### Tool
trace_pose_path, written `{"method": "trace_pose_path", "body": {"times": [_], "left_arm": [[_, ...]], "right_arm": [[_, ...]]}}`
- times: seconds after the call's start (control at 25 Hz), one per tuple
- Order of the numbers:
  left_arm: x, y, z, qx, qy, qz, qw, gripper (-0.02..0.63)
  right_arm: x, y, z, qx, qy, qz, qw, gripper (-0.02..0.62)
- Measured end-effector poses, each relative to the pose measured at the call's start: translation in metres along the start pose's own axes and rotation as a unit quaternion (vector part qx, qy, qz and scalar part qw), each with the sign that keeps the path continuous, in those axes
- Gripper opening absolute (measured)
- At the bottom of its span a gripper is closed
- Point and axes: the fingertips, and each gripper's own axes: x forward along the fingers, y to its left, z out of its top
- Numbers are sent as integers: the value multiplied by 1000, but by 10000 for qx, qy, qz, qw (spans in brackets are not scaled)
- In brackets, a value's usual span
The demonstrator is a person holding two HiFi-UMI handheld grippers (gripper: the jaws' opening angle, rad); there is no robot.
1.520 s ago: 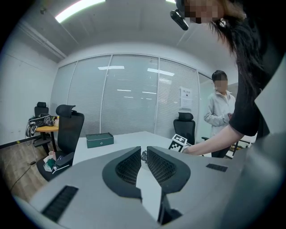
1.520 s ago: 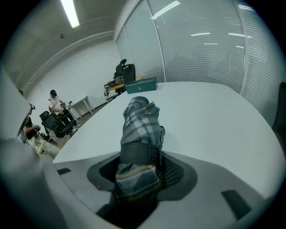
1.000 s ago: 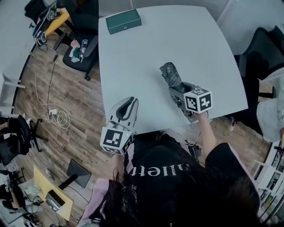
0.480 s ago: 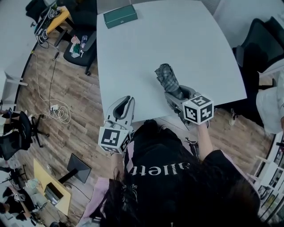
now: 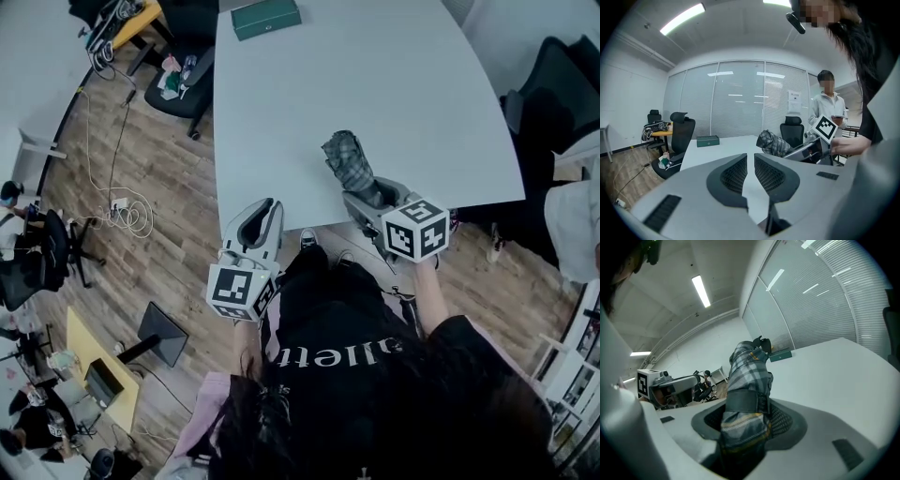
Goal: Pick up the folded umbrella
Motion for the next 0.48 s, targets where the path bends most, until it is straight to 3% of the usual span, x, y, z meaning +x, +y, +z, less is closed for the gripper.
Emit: {"method": "trace_pose_path", "body": {"times": [0.48], "left_arm": [[-21, -3, 6, 197, -93, -121, 9997, 49]], "right_arm": [[1, 35, -13, 111, -135, 139, 9998, 225]]}}
